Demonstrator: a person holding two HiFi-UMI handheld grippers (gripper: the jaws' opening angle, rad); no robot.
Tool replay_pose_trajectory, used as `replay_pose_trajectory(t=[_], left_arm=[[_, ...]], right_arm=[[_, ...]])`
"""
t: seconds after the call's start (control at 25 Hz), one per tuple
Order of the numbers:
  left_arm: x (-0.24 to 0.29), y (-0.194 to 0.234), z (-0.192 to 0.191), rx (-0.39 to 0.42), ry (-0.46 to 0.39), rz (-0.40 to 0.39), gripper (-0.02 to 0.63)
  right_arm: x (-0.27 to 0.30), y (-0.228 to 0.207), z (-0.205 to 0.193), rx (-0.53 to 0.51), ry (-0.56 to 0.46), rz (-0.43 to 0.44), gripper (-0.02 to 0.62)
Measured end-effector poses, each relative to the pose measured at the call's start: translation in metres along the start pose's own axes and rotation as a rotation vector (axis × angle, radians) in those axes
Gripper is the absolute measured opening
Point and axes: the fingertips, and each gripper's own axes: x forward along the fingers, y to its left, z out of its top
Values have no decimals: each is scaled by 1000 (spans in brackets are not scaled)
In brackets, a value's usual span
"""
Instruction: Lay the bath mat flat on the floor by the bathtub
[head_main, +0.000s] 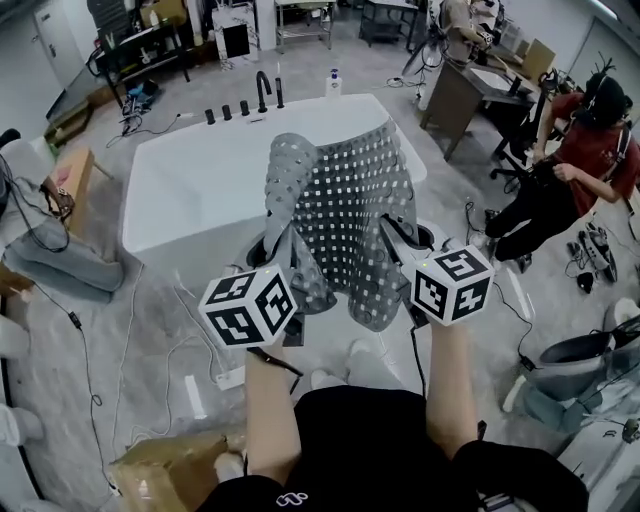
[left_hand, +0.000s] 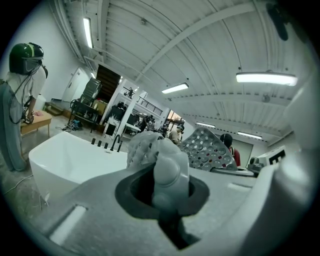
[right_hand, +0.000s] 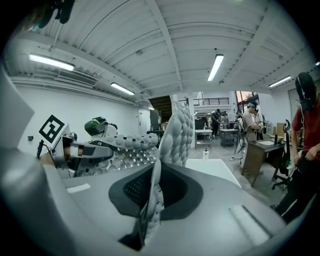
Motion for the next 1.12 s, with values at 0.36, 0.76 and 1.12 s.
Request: replay_pose_trajectory(t=[0.36, 0.76, 1.12], left_arm=[[38, -20, -10, -23, 31, 8, 18], [84, -4, -19, -19, 86, 79, 18], [121, 13, -33, -44, 127, 140, 18]], right_arm=[[-1, -50, -4, 47, -1, -17, 23], [48, -85, -18, 88, 47, 49, 23], [87, -119, -21, 75, 98, 96, 23]])
